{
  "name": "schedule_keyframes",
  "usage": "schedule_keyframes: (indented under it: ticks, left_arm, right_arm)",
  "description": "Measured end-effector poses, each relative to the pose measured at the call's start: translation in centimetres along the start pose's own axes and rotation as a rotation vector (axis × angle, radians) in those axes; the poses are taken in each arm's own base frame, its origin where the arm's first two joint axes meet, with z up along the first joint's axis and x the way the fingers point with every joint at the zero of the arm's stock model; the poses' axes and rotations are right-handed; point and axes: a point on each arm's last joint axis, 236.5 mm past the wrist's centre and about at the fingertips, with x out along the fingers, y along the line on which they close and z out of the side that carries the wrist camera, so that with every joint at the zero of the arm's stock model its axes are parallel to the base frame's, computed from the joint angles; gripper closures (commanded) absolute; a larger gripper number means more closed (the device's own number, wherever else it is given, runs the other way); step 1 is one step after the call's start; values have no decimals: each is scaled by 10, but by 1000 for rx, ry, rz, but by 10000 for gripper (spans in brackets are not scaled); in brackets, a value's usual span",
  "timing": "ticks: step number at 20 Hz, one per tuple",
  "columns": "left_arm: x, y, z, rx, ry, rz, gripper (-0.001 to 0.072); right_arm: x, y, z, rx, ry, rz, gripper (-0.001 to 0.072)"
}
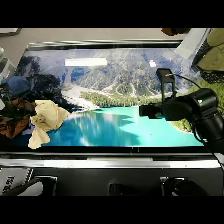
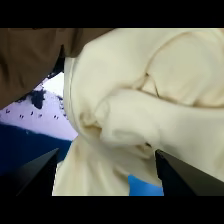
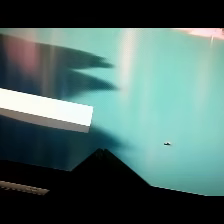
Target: Fold the clothes and pants, and hang the long-sleeved shirts on hangers.
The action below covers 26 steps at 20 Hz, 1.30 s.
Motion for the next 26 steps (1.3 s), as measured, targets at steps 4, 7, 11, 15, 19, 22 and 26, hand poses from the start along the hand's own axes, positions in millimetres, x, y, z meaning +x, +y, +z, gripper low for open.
schedule_keyframes:
  ticks: [4,7,11,15,19,22,26]
  left_arm:
    - [46,-9,-3,-41,60,-32,523]
    - [54,-30,-1,-54,66,-95,693]
    - [34,-99,-4,23,82,-293,693]
    - [-12,-219,-39,160,121,-571,694]
    - [-51,-331,-115,285,190,-764,693]
    - [-61,-392,-189,342,274,-837,693]
    - [-57,-435,-268,340,392,-875,465]
  right_arm:
    - [0,0,0,0,0,0,682]
    - [0,0,0,0,2,-1,621]
    - [0,-5,-11,-2,48,-23,568]
    - [-7,-23,-30,-6,120,-94,569]
    - [-28,-53,-42,-10,139,-213,567]
    - [-49,-74,-45,-11,113,-291,568]
    - [-74,-96,-44,-2,54,-371,495]
